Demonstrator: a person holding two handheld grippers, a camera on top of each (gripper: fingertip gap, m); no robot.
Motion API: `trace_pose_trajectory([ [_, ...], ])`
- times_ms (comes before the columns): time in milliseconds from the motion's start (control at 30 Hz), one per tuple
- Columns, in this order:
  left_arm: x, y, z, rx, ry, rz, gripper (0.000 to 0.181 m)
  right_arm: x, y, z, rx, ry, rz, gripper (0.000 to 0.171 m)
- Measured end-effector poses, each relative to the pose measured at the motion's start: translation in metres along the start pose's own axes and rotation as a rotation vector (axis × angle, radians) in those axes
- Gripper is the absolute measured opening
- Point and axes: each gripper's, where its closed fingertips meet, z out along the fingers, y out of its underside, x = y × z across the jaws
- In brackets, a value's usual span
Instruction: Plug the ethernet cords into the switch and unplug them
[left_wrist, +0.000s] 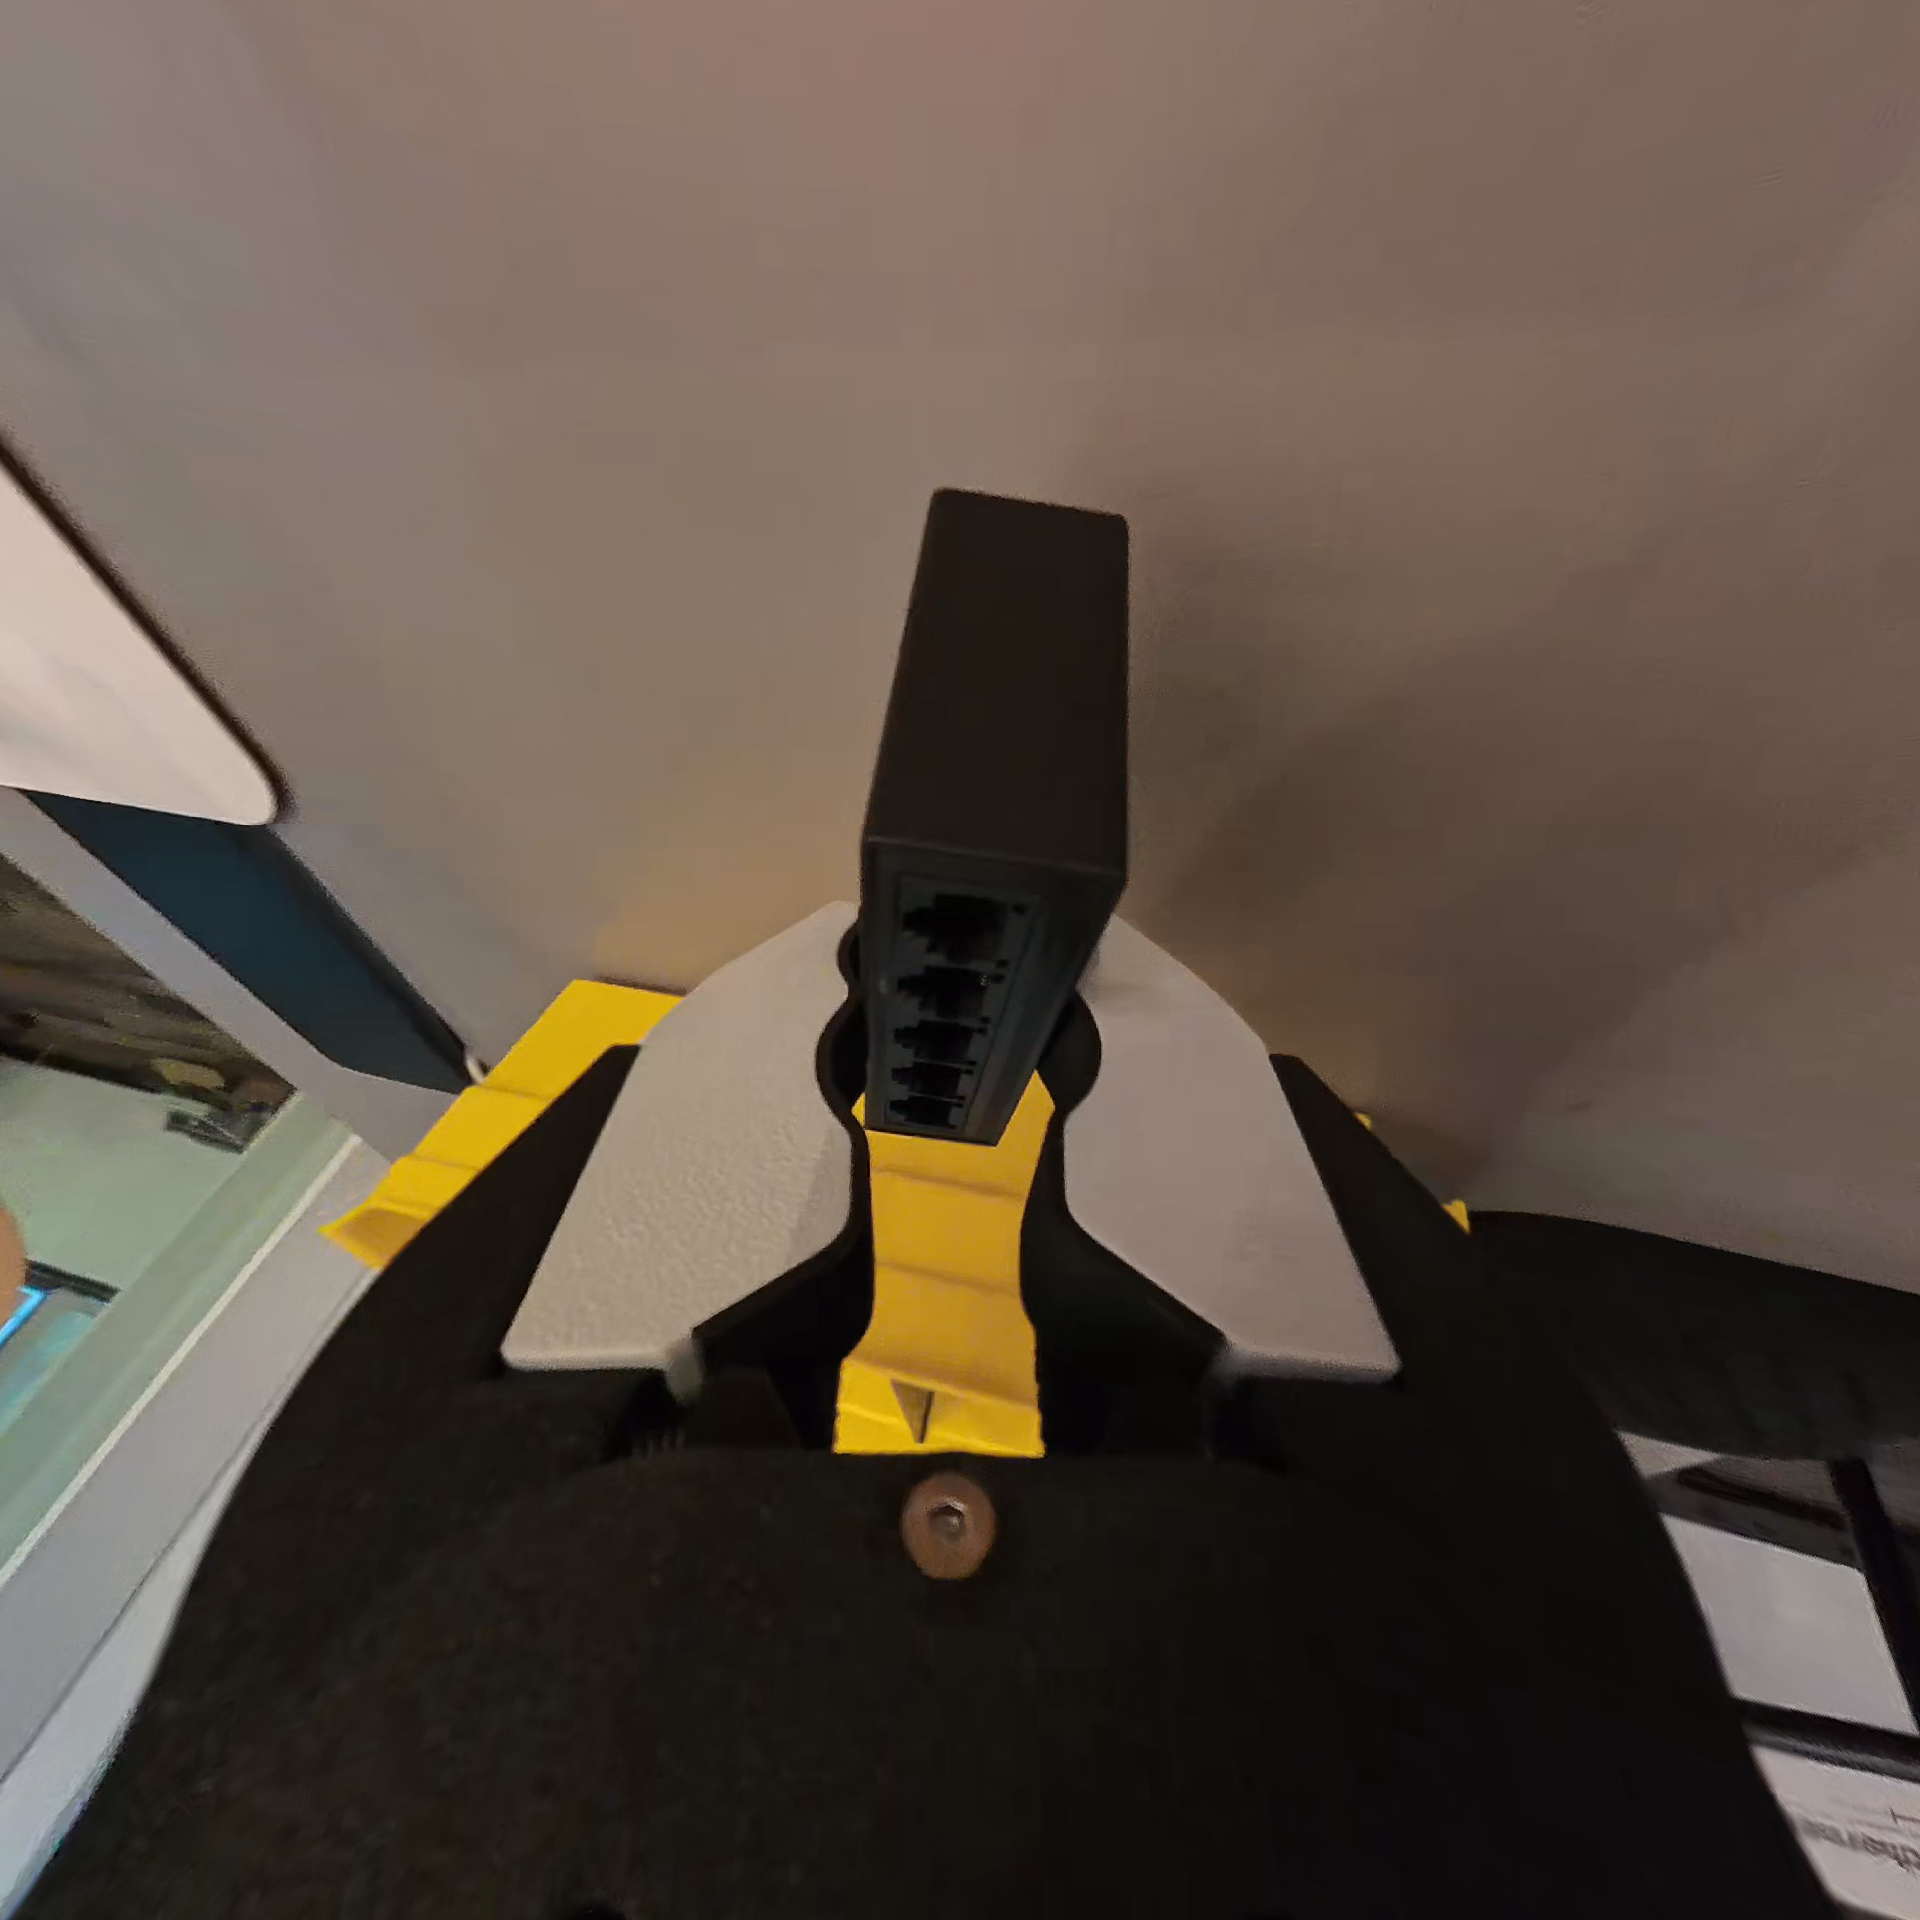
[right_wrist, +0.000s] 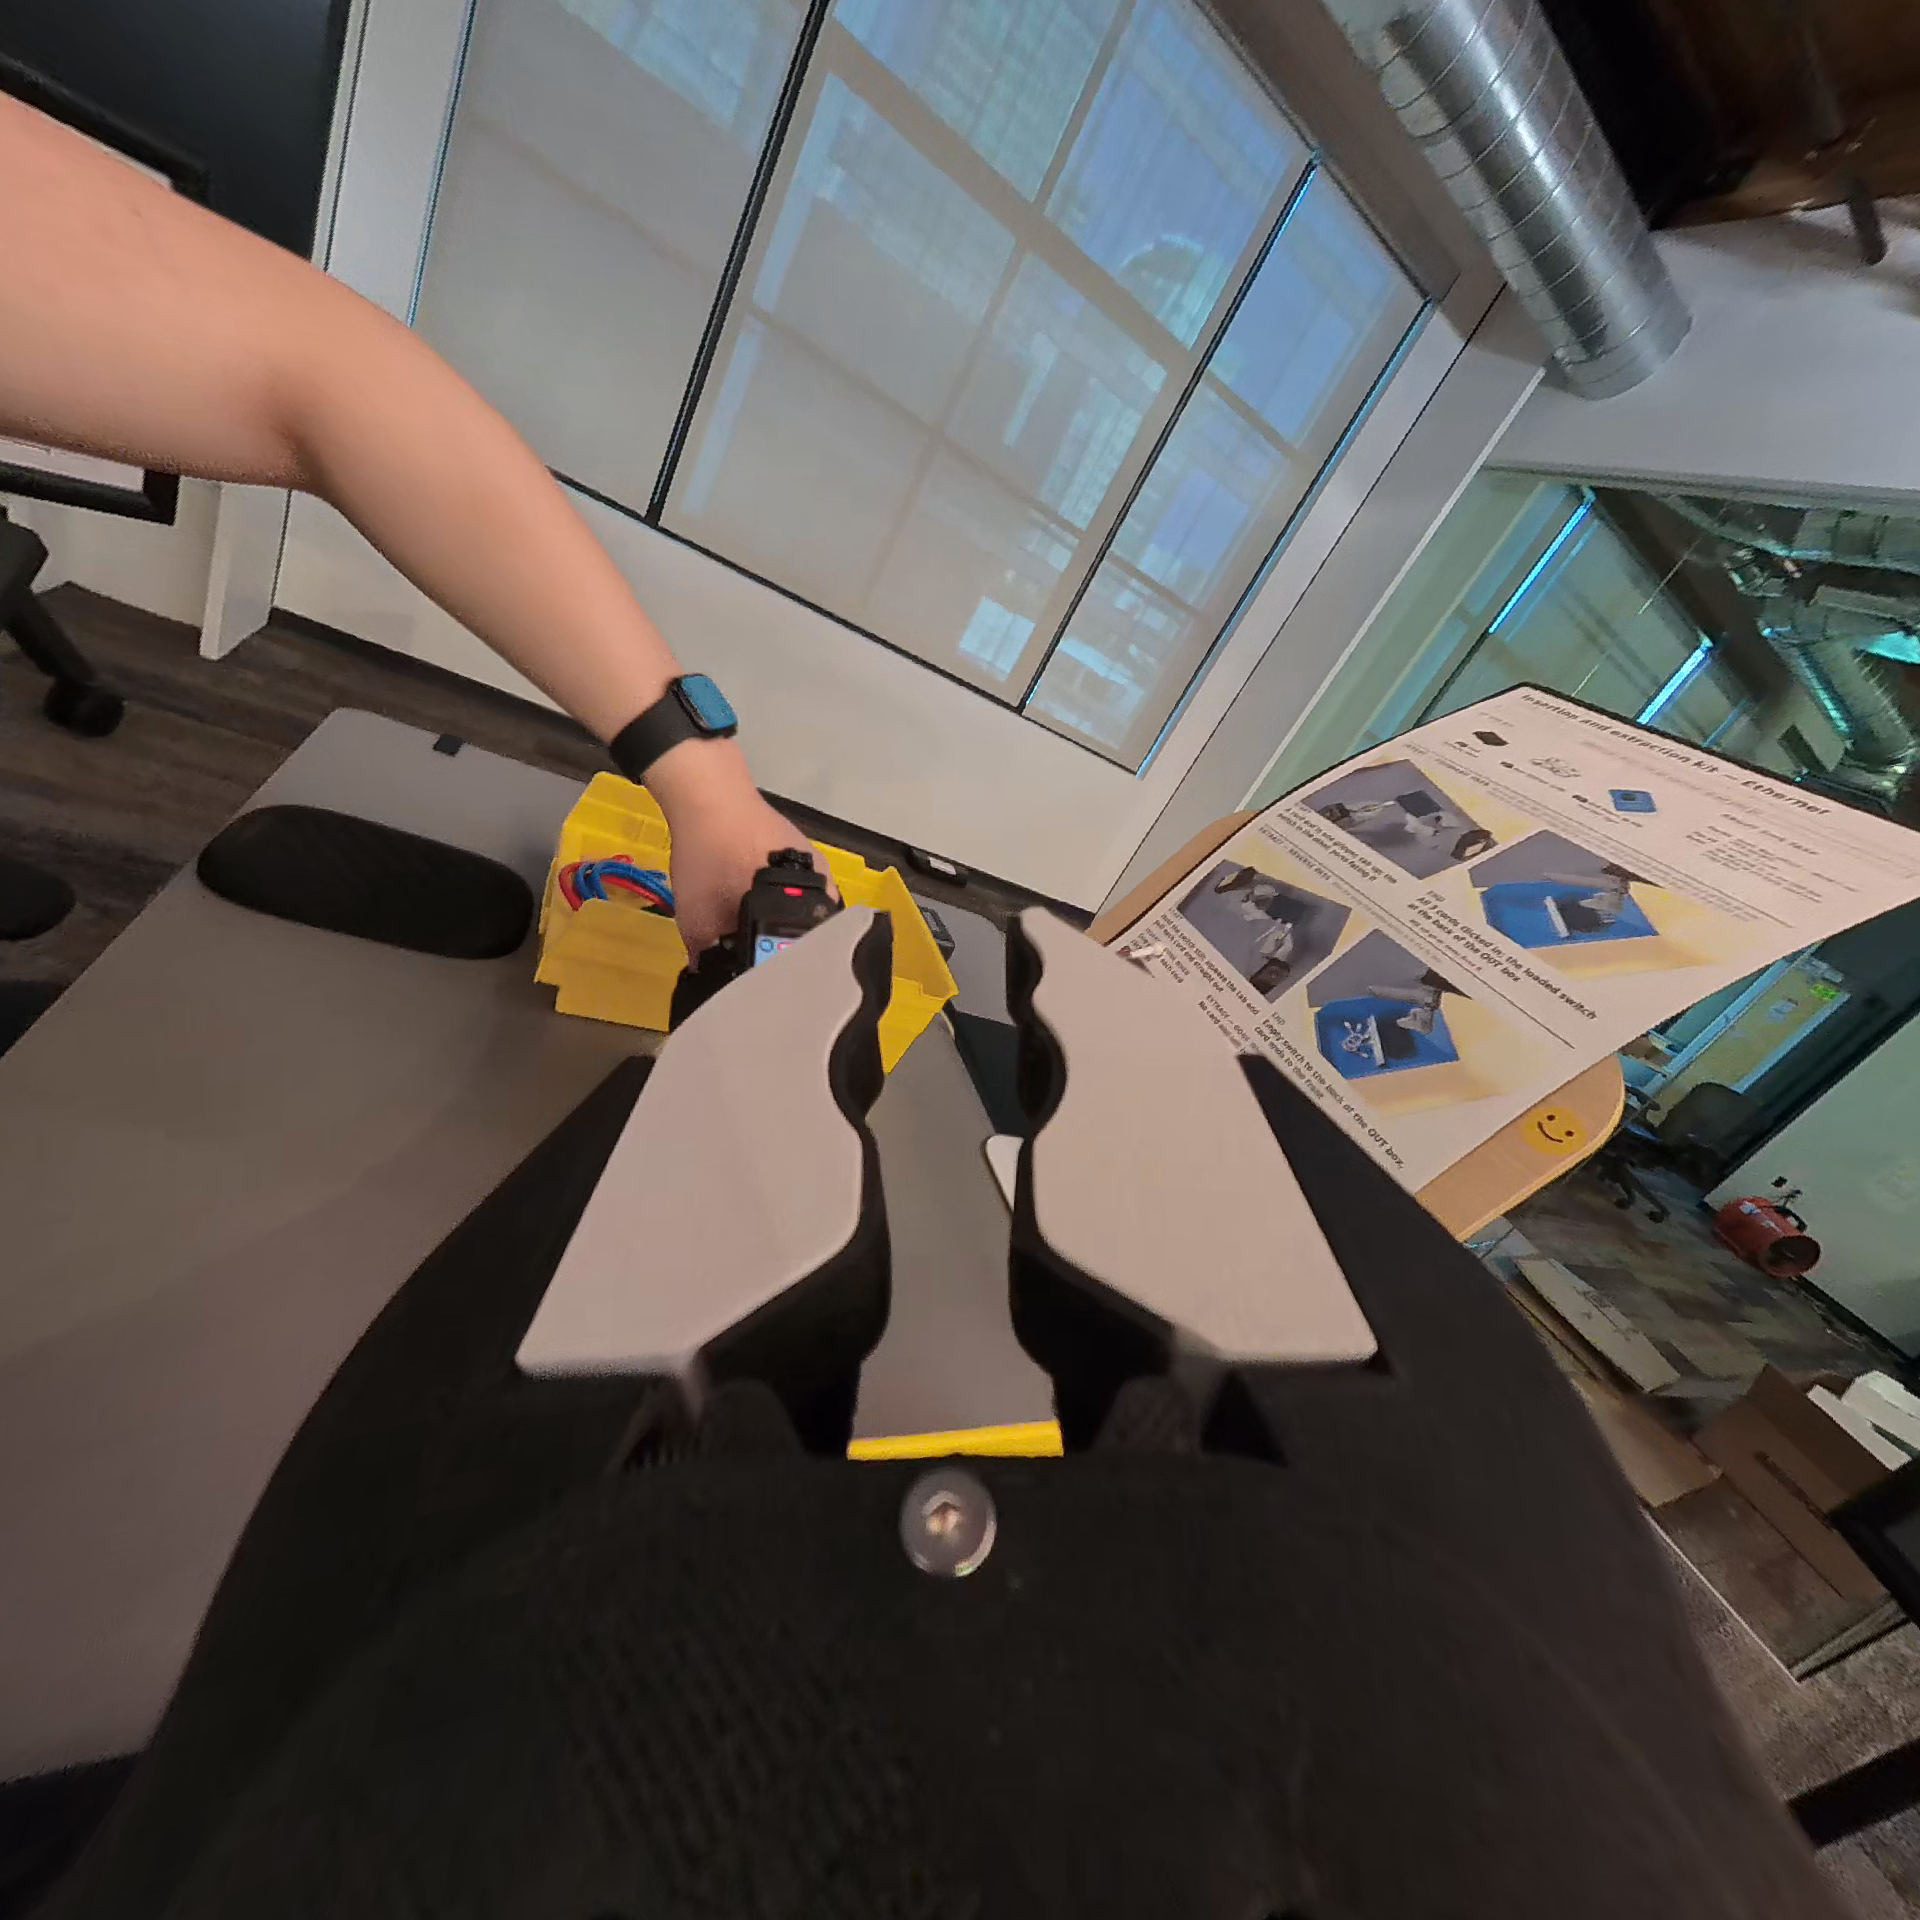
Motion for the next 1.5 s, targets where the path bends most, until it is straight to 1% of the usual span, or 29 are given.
trace_pose_trajectory([
  [233, 0.015, -0.003, 0.022, -0.055, 0.113, -0.058, 0.03, -0.002, 0.01, 0.003, -0.049, -0.015, -0.002, 0.021],
  [333, 0.012, 0.004, 0.028, -0.115, 0.113, -0.093, 0.03, -0.002, 0.017, 0.007, -0.084, -0.02, 0.002, 0.021],
  [433, 0.008, 0.013, 0.034, -0.176, 0.147, -0.223, 0.029, -0.002, 0.024, 0.011, -0.125, -0.019, -0.008, 0.021],
  [567, 0.02, 0.02, 0.034, -0.22, 0.324, -0.387, 0.03, -0.005, 0.028, 0.016, -0.15, -0.029, -0.021, 0.021],
  [633, 0.02, 0.02, 0.034, -0.209, 0.352, -0.414, 0.03, -0.006, 0.028, 0.017, -0.151, -0.034, -0.022, 0.021],
  [700, 0.025, 0.023, 0.034, -0.231, 0.392, -0.464, 0.03, -0.005, 0.029, 0.017, -0.153, -0.034, -0.022, 0.021],
  [767, 0.028, 0.021, 0.033, -0.216, 0.423, -0.469, 0.03, -0.005, 0.03, 0.017, -0.156, -0.035, -0.02, 0.021],
  [867, 0.031, 0.017, 0.032, -0.184, 0.429, -0.458, 0.042, -0.004, 0.031, 0.015, -0.146, -0.036, -0.011, 0.021],
  [933, 0.033, 0.012, 0.027, -0.145, 0.435, -0.453, 0.044, -0.002, 0.031, 0.014, -0.139, -0.033, -0.005, 0.021],
  [1000, 0.027, 0.01, 0.018, -0.096, 0.389, -0.441, 0.05, -0.001, 0.033, 0.013, -0.142, -0.028, 0.003, 0.021],
  [1033, 0.025, 0.011, 0.01, -0.074, 0.377, -0.441, 0.047, 0.0, 0.035, 0.013, -0.146, -0.026, 0.005, 0.021],
  [1100, 0.015, 0.016, -0.007, -0.02, 0.312, -0.461, 0.051, 0.001, 0.037, 0.012, -0.154, -0.02, 0.007, 0.021],
  [1167, 0.007, 0.024, -0.03, 0.052, 0.25, -0.481, 0.053, 0.002, 0.038, 0.01, -0.157, -0.015, 0.009, 0.021],
  [1233, -0.004, 0.04, -0.052, 0.125, 0.151, -0.517, 0.052, 0.003, 0.037, 0.009, -0.156, -0.011, 0.006, 0.021],
  [1300, -0.007, 0.067, -0.069, 0.168, 0.078, -0.557, 0.053, 0.003, 0.036, 0.008, -0.156, -0.007, 0.0, 0.021],
  [1333, -0.007, 0.084, -0.074, 0.173, 0.043, -0.583, 0.057, 0.003, 0.035, 0.008, -0.155, -0.005, -0.001, 0.022],
  [1367, -0.002, 0.1, -0.076, 0.18, 0.038, -0.602, 0.063, 0.002, 0.035, 0.007, -0.155, -0.005, -0.003, 0.022],
  [1400, 0.005, 0.115, -0.076, 0.187, 0.048, -0.627, 0.058, 0.002, 0.034, 0.006, -0.155, -0.004, -0.004, 0.022],
  [1500, 0.039, 0.144, -0.067, 0.241, 0.127, -0.654, 0.058, 0.003, 0.036, 0.004, -0.161, 0.001, -0.001, 0.022],
])
